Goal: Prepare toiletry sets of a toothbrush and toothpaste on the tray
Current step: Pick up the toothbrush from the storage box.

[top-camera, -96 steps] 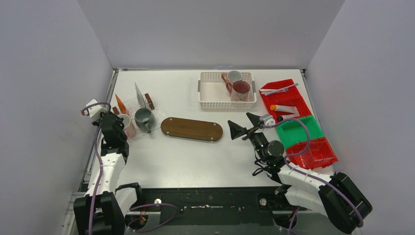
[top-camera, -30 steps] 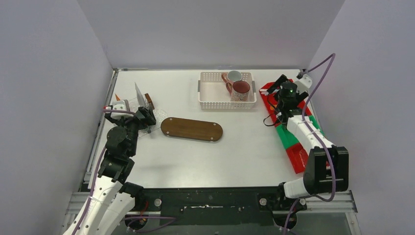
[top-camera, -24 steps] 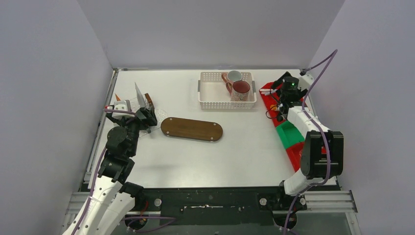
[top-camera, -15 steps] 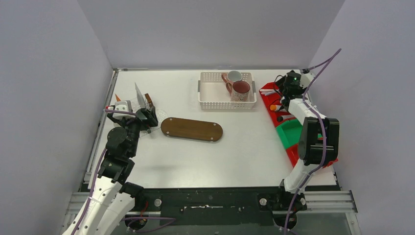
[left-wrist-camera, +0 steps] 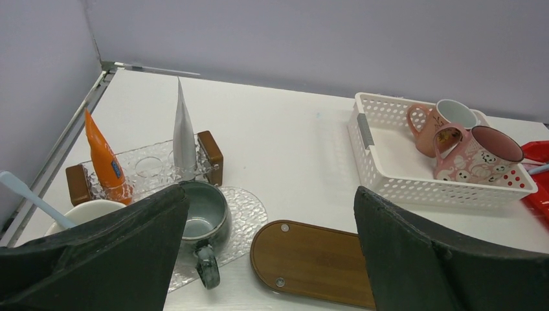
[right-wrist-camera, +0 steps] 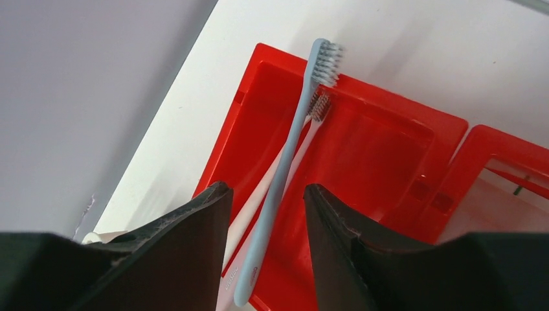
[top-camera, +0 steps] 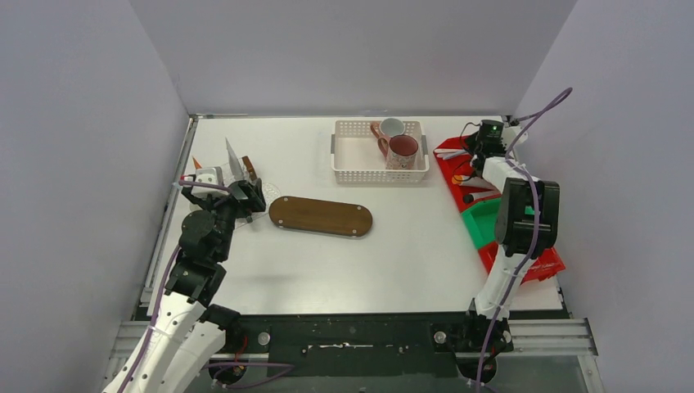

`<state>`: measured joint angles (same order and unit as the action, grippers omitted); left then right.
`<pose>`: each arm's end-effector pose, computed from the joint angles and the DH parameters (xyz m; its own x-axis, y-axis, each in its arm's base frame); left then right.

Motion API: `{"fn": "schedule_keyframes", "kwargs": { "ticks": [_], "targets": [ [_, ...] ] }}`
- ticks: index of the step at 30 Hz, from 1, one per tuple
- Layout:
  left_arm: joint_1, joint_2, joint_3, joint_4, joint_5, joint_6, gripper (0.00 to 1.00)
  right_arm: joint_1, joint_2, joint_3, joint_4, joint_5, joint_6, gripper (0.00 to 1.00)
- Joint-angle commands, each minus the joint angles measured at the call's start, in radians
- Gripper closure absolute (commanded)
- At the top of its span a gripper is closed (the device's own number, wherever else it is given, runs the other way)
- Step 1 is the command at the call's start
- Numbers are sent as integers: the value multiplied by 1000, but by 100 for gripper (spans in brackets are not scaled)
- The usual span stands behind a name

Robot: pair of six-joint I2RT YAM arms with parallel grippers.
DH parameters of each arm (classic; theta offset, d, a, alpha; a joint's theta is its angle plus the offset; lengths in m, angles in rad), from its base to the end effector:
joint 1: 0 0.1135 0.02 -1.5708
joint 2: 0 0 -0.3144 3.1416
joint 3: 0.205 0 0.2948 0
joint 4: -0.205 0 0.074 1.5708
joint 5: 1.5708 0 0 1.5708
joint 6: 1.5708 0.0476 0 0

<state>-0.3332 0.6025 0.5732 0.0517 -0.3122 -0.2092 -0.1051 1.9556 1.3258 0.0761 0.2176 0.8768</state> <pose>0.1659 -0.0419 0.3459 0.0163 -0.2148 -0.9765 0.0250 0.9764 -0.2143 0.5052 -0.0636 0.2201 -0.1153 0.7669 -0.6313 0.5843 0.5664 0.5812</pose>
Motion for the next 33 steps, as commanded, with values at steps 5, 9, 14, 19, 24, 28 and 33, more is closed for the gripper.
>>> {"fn": "schedule_keyframes", "kwargs": {
  "ticks": [5,9,14,19,24,28,33],
  "targets": [
    [-3,-8,43,20,24,16,3,-4,68,64,19,-35,75,56],
    [-3,-10,43,19,21,17,3,-8,91,69,19,-46,96,59],
    [0,-16,43,20,21,17,3,-19,106,70,13,-53,113,63],
    [2,-19,43,21,22,17,3,-27,114,72,8,-56,109,66],
    [3,-19,42,23,22,17,3,-37,120,65,8,-68,108,73],
    [5,-20,42,24,24,17,3,-42,129,64,15,-89,106,78],
    [6,-23,40,26,27,16,3,-47,124,61,23,-103,99,89]
  ]
}}
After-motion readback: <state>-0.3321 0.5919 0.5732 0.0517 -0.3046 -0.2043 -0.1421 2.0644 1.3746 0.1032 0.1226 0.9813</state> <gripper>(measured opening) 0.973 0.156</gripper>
